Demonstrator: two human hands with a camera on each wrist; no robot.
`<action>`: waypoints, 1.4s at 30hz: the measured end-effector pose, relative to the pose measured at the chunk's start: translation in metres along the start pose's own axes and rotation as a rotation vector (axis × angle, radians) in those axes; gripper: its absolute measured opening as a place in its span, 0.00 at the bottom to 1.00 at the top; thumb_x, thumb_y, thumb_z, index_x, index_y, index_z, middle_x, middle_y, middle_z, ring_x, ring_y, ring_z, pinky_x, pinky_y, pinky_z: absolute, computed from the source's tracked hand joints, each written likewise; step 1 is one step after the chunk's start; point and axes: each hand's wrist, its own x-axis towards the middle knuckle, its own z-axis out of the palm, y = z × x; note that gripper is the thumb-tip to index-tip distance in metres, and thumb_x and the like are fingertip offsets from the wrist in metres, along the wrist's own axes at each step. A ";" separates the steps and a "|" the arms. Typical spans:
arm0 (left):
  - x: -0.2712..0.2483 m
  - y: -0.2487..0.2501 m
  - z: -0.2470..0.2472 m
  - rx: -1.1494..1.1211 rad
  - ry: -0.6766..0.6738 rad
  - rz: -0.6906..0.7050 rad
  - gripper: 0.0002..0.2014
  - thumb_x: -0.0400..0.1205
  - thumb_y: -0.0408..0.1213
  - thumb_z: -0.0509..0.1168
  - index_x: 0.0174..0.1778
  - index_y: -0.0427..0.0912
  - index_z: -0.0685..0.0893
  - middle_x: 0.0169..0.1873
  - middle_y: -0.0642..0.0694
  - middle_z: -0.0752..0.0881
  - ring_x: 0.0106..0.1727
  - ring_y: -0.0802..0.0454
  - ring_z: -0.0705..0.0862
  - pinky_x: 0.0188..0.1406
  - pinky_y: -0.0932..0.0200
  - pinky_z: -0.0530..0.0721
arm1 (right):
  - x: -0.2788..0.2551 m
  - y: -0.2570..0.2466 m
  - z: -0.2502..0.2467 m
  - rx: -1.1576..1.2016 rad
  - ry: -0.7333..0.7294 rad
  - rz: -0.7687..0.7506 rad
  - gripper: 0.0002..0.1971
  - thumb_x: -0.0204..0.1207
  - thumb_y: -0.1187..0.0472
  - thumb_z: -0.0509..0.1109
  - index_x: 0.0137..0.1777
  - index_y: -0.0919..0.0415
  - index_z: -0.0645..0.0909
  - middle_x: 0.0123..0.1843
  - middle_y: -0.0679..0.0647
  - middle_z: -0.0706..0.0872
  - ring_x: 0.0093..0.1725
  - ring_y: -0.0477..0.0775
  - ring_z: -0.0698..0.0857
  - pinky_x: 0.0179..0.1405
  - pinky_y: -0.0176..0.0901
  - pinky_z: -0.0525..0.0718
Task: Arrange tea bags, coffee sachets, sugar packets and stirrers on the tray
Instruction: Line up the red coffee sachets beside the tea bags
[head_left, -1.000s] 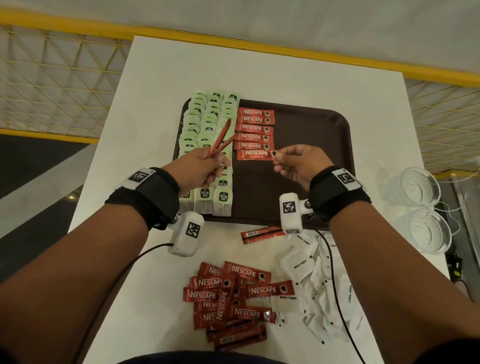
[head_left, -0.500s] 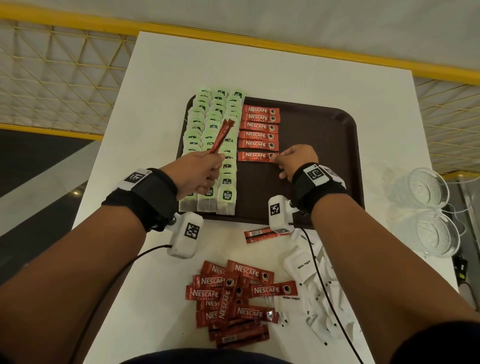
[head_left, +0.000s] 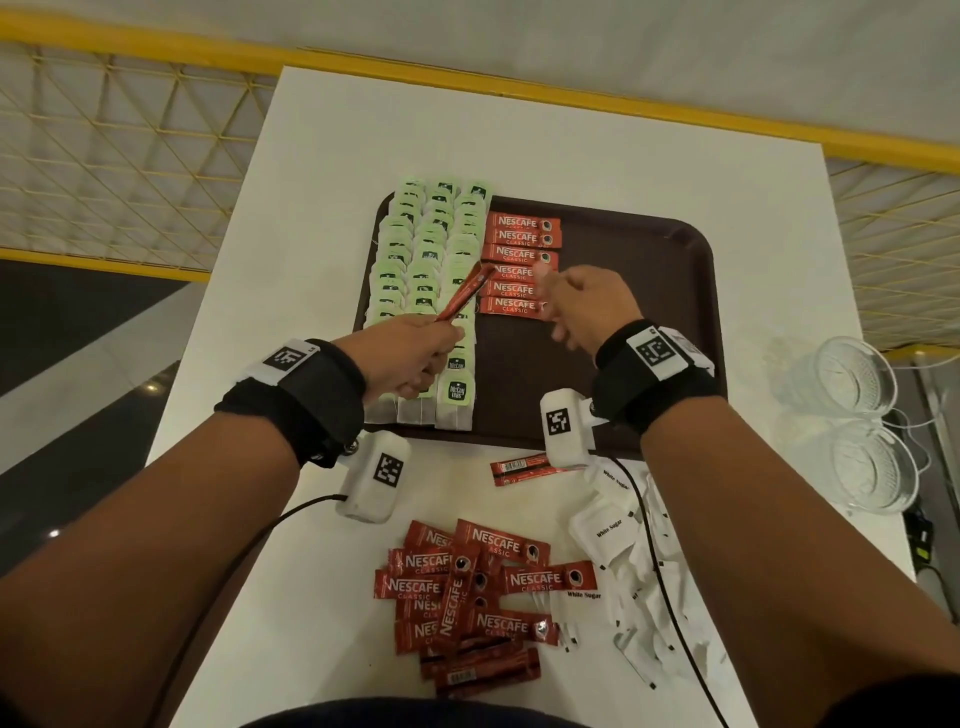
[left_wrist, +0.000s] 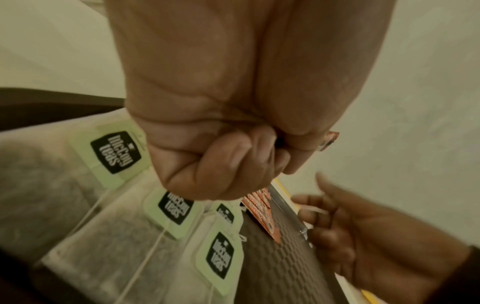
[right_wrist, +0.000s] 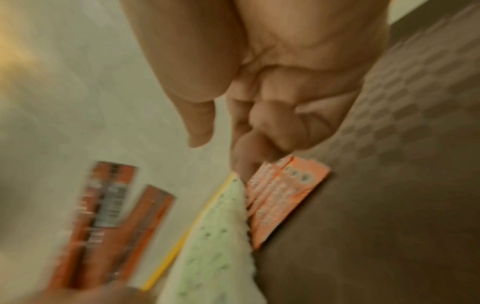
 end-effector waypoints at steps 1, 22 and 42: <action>0.000 0.001 0.002 0.035 0.013 -0.006 0.13 0.88 0.42 0.57 0.38 0.46 0.68 0.25 0.51 0.65 0.23 0.56 0.60 0.19 0.63 0.60 | -0.007 -0.007 0.000 0.096 -0.108 -0.009 0.20 0.81 0.39 0.63 0.51 0.57 0.83 0.40 0.52 0.87 0.28 0.46 0.80 0.27 0.39 0.78; 0.004 -0.002 0.012 0.446 0.245 0.379 0.14 0.88 0.51 0.57 0.49 0.43 0.73 0.32 0.49 0.74 0.29 0.55 0.71 0.29 0.59 0.73 | -0.037 0.010 -0.011 0.527 -0.315 0.075 0.11 0.73 0.71 0.75 0.54 0.73 0.83 0.39 0.58 0.87 0.34 0.49 0.86 0.35 0.33 0.87; 0.007 0.001 0.024 -0.003 0.290 0.498 0.09 0.82 0.37 0.71 0.54 0.36 0.86 0.44 0.40 0.90 0.41 0.55 0.88 0.45 0.58 0.90 | -0.035 0.009 0.008 0.369 -0.188 -0.184 0.06 0.77 0.58 0.75 0.51 0.58 0.85 0.48 0.56 0.89 0.47 0.54 0.87 0.47 0.46 0.85</action>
